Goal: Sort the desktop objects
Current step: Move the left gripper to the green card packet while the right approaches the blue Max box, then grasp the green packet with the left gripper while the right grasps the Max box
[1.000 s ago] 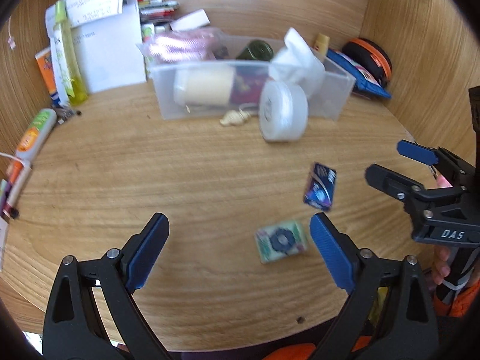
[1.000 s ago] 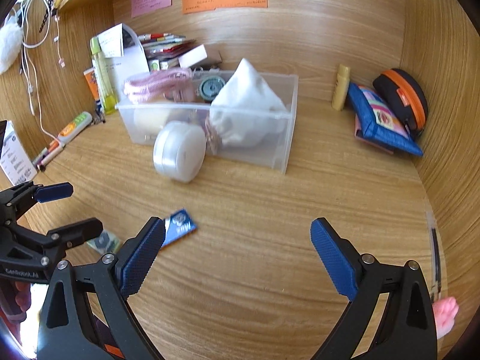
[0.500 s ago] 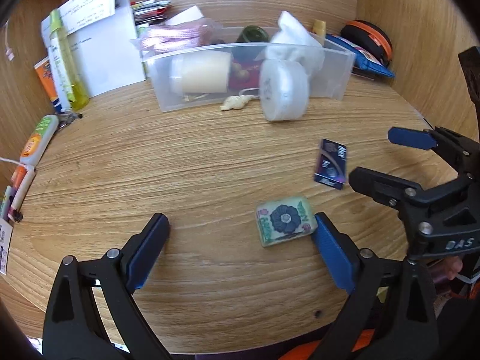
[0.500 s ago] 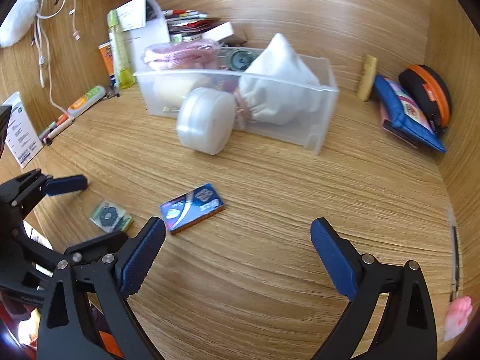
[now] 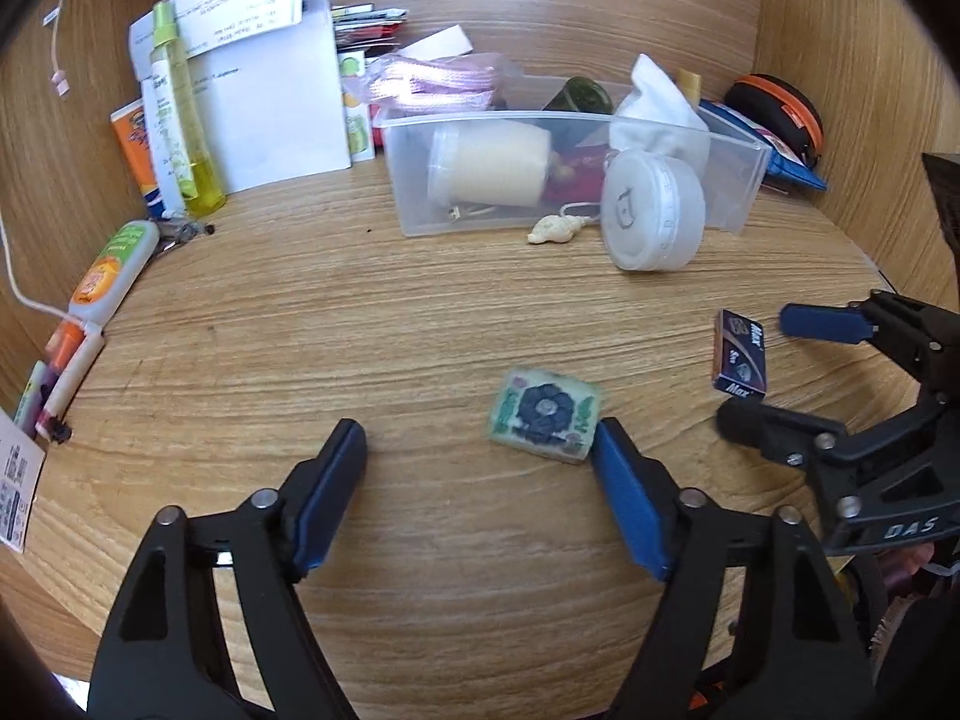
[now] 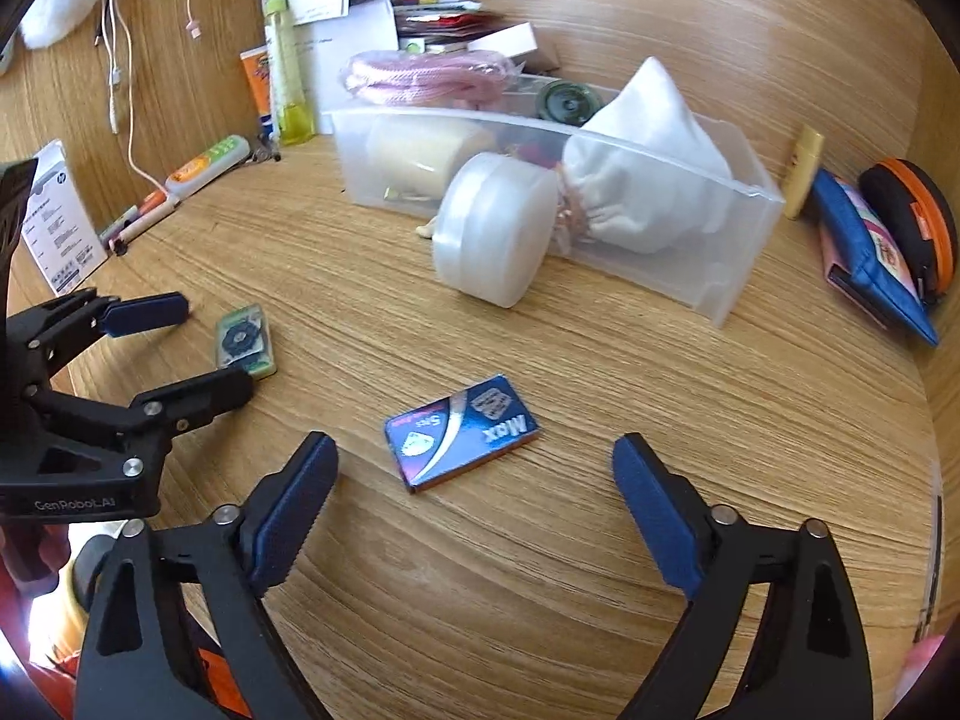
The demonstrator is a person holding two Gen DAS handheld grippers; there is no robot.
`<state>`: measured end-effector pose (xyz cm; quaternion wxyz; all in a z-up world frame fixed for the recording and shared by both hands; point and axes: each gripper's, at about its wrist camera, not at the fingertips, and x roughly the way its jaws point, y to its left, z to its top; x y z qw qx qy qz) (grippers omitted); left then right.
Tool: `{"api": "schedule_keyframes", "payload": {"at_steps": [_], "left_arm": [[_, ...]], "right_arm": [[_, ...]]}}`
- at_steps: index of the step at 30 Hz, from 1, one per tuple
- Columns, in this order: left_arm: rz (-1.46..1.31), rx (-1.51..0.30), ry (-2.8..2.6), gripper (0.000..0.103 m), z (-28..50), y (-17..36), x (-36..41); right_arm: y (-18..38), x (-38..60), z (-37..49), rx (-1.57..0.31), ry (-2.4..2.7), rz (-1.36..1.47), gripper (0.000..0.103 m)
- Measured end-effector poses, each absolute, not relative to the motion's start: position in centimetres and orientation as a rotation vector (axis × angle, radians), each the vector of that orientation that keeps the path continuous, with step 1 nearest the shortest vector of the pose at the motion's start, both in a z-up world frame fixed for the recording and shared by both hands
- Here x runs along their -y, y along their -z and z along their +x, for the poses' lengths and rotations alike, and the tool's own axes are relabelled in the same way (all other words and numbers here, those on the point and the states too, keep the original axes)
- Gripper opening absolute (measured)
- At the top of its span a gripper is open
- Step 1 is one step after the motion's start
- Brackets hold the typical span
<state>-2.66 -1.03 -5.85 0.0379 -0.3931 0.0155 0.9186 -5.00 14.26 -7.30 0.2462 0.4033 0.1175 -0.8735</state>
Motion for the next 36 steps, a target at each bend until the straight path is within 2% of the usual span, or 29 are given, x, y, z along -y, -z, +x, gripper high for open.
{"api": "schedule_keyframes", "payload": {"at_steps": [5, 11, 16, 22, 26, 36], "left_arm": [[-1.188, -0.064, -2.807, 0.067, -3.0, 5.8, 0.4], [-1.178, -0.065, -2.81, 0.059, -2.8, 5.8, 0.3], [-1.176, -0.066, -2.808, 0.053, -2.7, 5.8, 0.3], [-1.176, -0.058, -2.818, 0.043, -2.6, 5.7, 0.2], [-1.185, 0.022, -2.802, 0.035, -2.9, 5.5, 0.7], [-1.155, 0.048, -2.833, 0.033, -3.1, 4.9, 0.8]], "right_arm": [[7.5, -14.0, -5.3, -0.317, 2.392, 1.101, 0.08], [7.4, -14.3, -5.2, -0.313, 2.4, 1.072, 0.068], [7.3, -14.4, -5.2, -0.309, 2.404, 1.051, 0.051], [7.3, -14.4, -5.0, -0.308, 2.41, 1.044, 0.05], [7.2, -14.6, -4.9, -0.302, 2.42, 1.051, 0.049], [5.4, -15.7, -4.9, -0.266, 2.454, 1.02, 0.049]]}}
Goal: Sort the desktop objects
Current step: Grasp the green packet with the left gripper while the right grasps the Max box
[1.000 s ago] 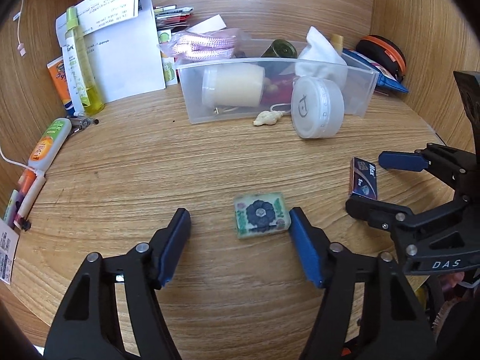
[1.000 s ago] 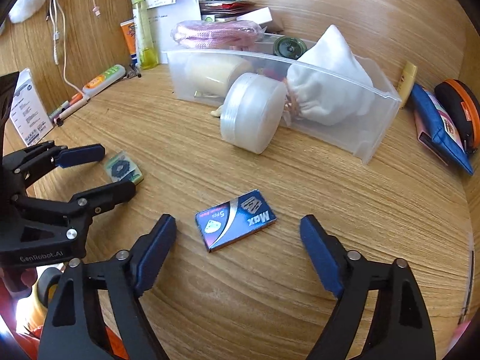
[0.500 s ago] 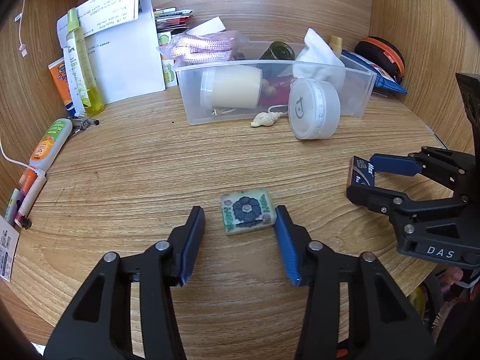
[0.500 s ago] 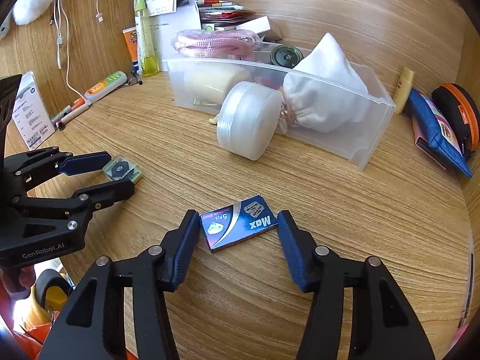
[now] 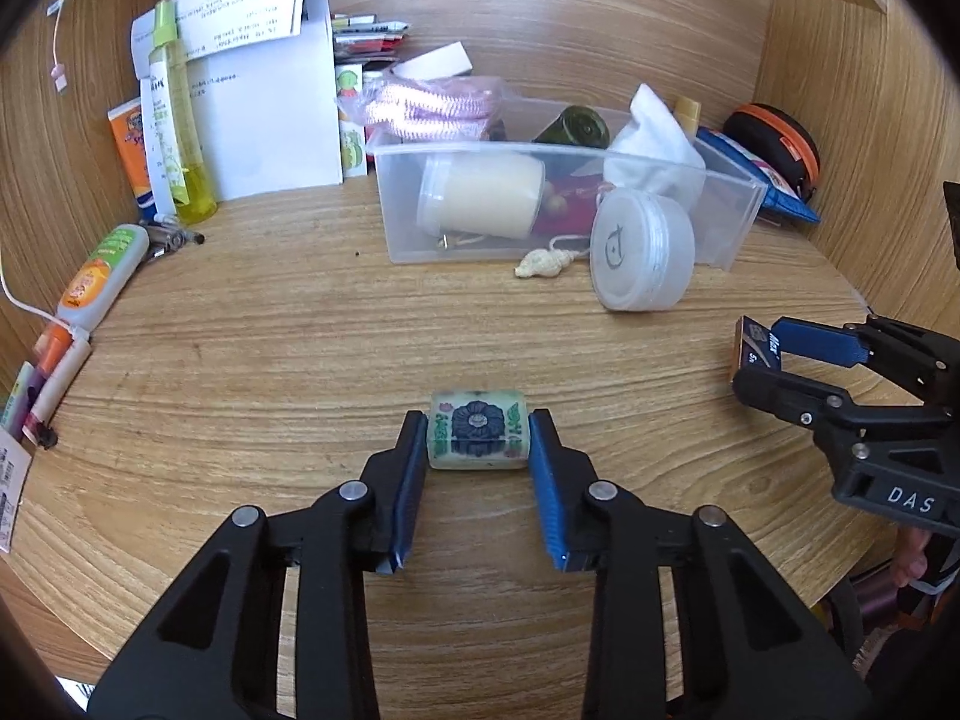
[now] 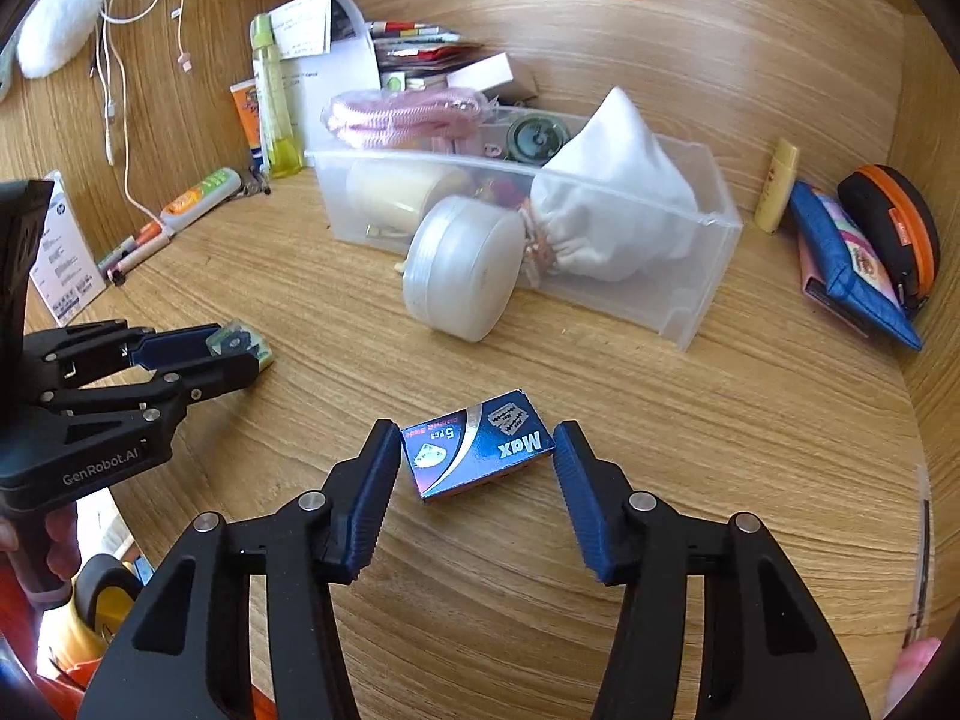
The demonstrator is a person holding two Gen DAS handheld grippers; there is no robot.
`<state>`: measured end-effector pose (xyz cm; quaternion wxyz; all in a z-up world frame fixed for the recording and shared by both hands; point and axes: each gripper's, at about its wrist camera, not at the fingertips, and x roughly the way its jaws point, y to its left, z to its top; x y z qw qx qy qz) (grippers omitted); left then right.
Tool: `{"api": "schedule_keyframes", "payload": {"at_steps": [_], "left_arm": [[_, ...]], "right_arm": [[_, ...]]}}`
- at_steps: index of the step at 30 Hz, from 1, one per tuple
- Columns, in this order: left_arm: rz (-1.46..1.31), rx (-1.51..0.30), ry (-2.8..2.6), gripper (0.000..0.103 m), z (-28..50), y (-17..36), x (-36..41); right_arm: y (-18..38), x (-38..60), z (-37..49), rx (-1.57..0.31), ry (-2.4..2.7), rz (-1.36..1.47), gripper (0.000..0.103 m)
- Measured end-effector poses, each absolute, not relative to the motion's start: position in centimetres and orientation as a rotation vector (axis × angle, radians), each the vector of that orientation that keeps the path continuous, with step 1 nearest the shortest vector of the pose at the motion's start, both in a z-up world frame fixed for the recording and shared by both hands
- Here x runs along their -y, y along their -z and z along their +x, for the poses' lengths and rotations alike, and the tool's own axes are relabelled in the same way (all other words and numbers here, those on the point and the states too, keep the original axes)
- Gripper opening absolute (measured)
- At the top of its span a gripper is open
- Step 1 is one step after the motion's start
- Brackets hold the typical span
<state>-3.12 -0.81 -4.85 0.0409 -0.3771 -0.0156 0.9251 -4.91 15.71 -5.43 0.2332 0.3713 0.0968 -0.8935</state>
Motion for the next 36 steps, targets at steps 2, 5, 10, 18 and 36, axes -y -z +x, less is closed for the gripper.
{"api": "schedule_keyframes", "payload": {"at_steps": [2, 5, 10, 18, 36], "left_arm": [[-1.135, 0.046, -2.841, 0.033, -3.2, 4.3, 0.8], [-1.112, 0.045, -2.849, 0.032, -3.3, 3.7, 0.8], [-1.106, 0.037, -2.836, 0.021, -3.8, 3.4, 0.7], [-1.135, 0.088, -2.826, 0.039, -2.9, 3.3, 1.2], [-1.187, 0.037, -2.799, 0.054, -2.9, 5.0, -0.7]], "right_arm": [[5.0, -15.8, -5.0, -0.268, 2.459, 1.008, 0.049], [4.5, -15.9, -5.2, -0.264, 2.463, 1.001, 0.049], [3.6, -16.2, -5.5, -0.247, 2.473, 0.983, 0.049], [3.6, -16.1, -5.6, -0.238, 2.464, 0.986, 0.049], [4.2, -16.3, -5.7, -0.218, 2.44, 0.998, 0.049]]}}
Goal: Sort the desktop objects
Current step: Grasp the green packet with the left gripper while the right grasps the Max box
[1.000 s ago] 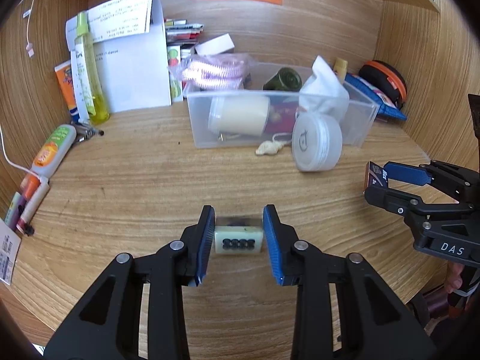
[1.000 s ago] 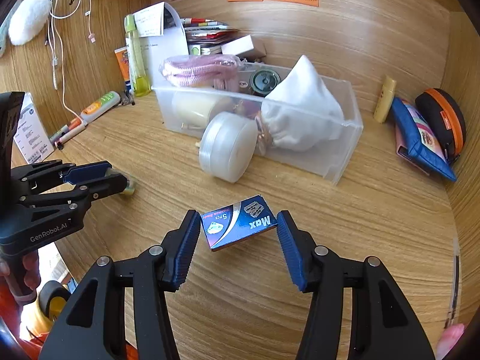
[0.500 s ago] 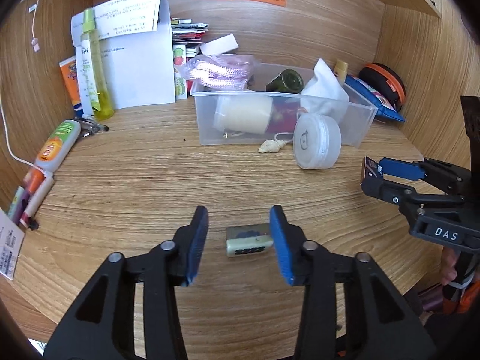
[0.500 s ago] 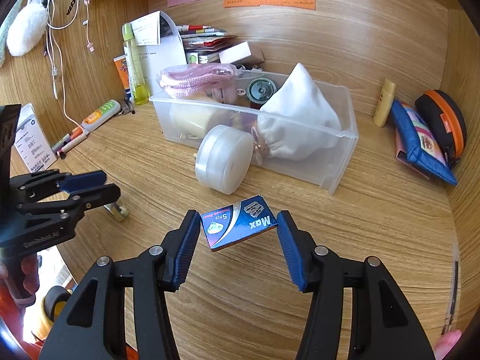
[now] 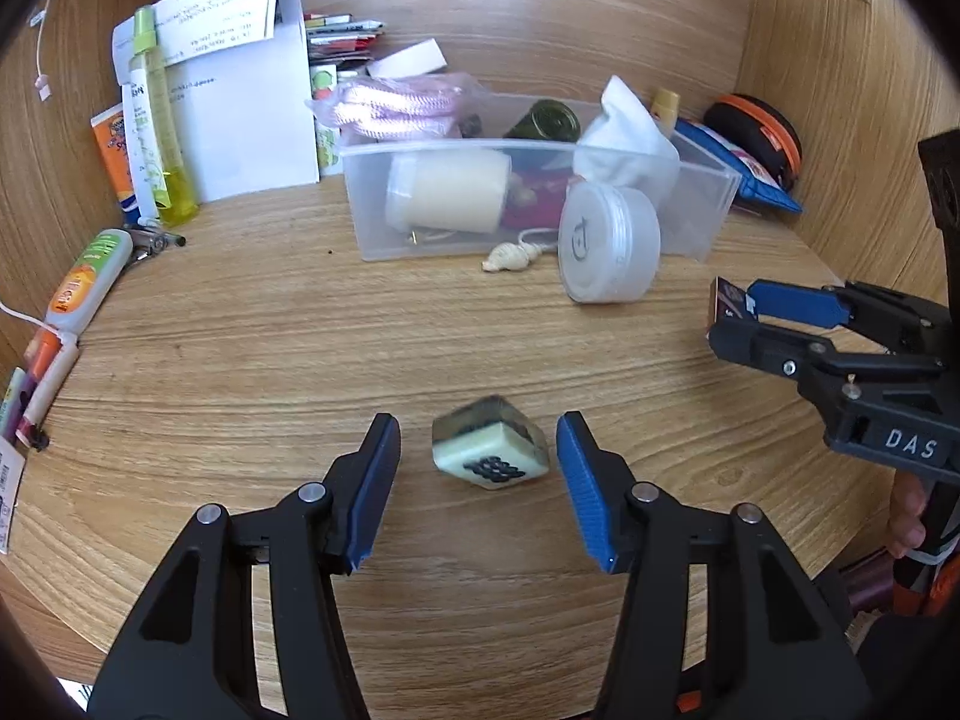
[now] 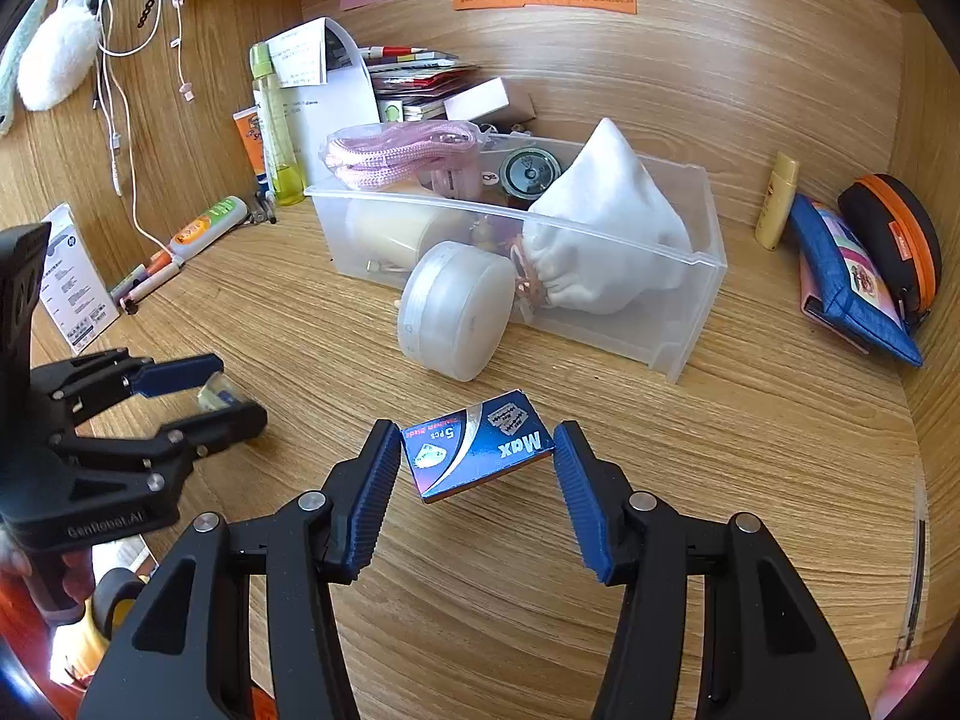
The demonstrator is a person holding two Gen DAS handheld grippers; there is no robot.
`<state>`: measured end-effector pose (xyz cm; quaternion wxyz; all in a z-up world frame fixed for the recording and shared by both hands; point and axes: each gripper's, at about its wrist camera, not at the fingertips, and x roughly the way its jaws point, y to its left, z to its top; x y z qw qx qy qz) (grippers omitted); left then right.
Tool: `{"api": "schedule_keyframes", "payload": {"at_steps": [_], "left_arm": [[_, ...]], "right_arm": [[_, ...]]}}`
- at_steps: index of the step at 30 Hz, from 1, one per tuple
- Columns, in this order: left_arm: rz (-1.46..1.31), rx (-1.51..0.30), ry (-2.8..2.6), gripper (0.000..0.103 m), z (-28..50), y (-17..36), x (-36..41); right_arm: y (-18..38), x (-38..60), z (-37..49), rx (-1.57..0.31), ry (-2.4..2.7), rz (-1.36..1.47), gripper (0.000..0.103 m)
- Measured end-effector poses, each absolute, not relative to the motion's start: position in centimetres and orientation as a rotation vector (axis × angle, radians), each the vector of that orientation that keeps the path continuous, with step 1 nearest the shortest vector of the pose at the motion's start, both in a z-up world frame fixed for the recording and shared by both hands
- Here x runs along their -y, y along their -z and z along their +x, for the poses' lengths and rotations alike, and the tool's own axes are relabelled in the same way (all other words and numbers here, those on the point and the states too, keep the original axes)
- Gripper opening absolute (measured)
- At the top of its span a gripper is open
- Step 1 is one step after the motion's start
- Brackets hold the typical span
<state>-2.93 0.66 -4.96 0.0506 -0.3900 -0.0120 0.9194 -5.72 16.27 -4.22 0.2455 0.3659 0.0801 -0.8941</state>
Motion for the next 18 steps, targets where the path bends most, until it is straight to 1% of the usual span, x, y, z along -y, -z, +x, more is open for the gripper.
{"api": "schedule_keyframes", "payload": {"at_steps": [4, 5, 7, 9, 10, 18], "left_arm": [[-1.207, 0.028, -2.805, 0.054, -3.27, 5.55, -0.6], [-1.205, 0.03, -2.807, 0.052, -3.3, 5.61, -0.51], [-1.195, 0.021, -2.82, 0.046, -3.27, 5.63, -0.5], [-1.185, 0.019, -2.83, 0.029, -3.21, 5.66, -0.51], [-1.182, 0.017, -2.833, 0.025, -3.2, 5.64, -0.49], [-1.144, 0.027, -2.874, 0.024, -3.19, 4.67, 0.2]], "right_arm": [[4.37, -16.29, -5.79, -0.213, 2.435, 1.005, 0.049], [4.39, -16.27, -5.81, -0.215, 2.435, 1.006, 0.049], [4.4, -16.22, -5.79, -0.215, 2.433, 1.006, 0.049], [4.43, -16.19, -5.81, -0.214, 2.433, 1.006, 0.049], [4.42, -16.19, -5.79, -0.212, 2.434, 1.008, 0.049], [3.87, -16.41, -6.38, -0.193, 2.443, 1.003, 0.049]]}}
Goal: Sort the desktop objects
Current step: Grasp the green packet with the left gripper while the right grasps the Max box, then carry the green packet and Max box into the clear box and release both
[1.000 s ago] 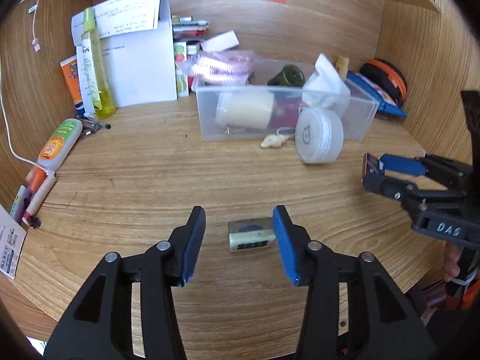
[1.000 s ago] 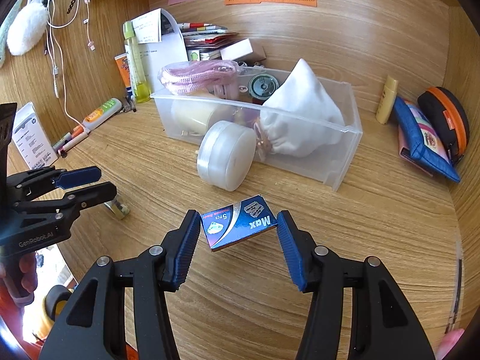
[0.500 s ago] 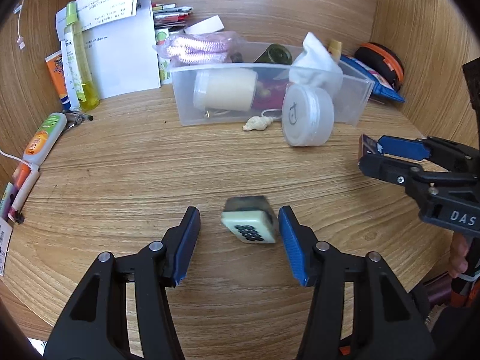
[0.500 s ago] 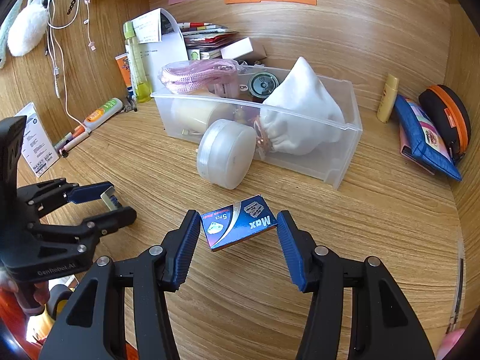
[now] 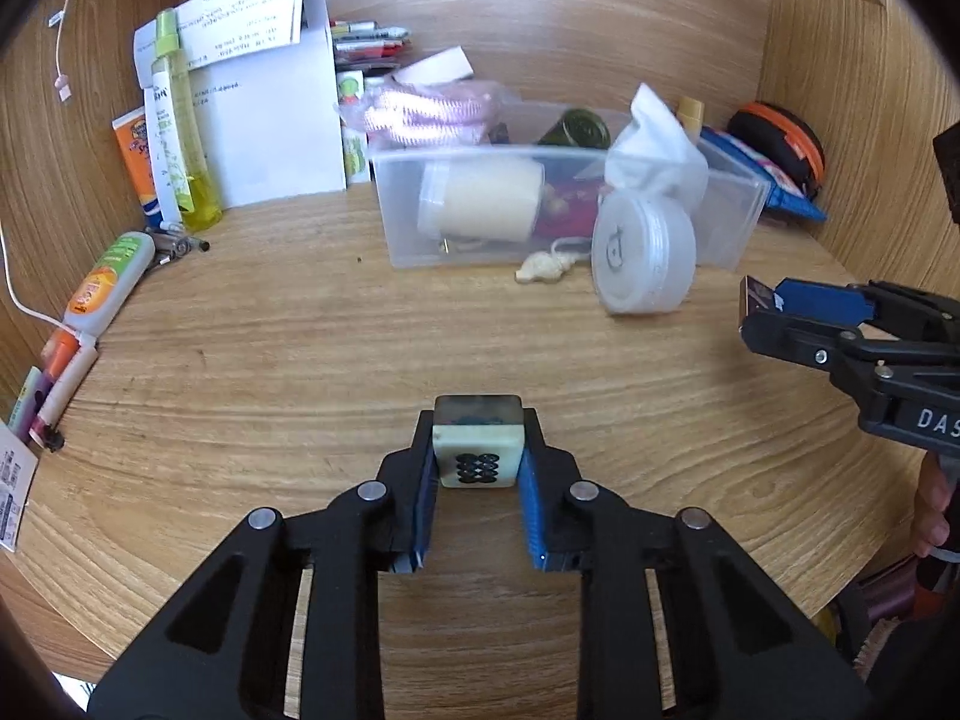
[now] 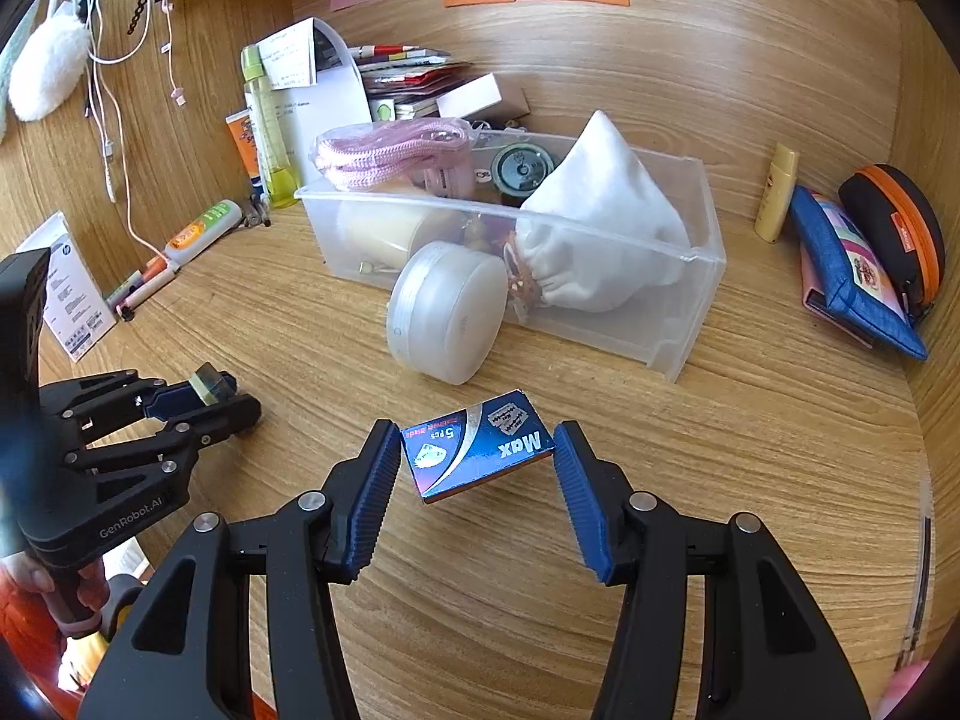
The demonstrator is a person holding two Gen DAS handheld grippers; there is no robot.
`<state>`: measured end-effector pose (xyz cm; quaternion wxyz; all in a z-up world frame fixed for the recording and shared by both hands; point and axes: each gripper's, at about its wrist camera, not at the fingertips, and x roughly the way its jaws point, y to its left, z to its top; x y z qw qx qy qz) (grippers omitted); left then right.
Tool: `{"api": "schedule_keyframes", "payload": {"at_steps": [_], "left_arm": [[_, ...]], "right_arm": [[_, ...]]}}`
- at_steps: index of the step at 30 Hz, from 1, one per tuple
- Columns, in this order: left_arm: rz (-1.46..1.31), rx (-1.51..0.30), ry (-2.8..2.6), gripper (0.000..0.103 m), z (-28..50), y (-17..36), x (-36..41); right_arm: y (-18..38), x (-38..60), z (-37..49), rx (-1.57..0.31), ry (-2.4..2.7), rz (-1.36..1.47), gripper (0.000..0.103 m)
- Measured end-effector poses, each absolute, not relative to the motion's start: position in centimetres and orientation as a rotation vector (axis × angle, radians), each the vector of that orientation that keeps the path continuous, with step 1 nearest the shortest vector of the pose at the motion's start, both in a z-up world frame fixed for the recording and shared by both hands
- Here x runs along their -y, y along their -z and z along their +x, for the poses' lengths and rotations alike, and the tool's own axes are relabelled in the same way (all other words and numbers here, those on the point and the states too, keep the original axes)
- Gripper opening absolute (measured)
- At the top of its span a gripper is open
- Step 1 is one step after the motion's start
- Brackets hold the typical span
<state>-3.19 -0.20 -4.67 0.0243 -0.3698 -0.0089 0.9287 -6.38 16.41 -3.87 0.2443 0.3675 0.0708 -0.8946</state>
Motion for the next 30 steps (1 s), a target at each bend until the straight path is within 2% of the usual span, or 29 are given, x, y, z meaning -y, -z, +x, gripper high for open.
{"api": "schedule_keyframes", "payload": {"at_steps": [15, 30], "left_arm": [[-0.974, 0.036, -2.875, 0.024, -5.8, -1.2, 0.2], [-0.944, 0.06, -2.82, 0.024, -10.3, -2.8, -0.2]], "right_arm": [[-0.8, -16.9, -8.2, -0.178, 2.504, 0.874, 0.049], [-2.6, -16.3, -12.1, -0.167, 2.508, 0.84, 0.049]]}}
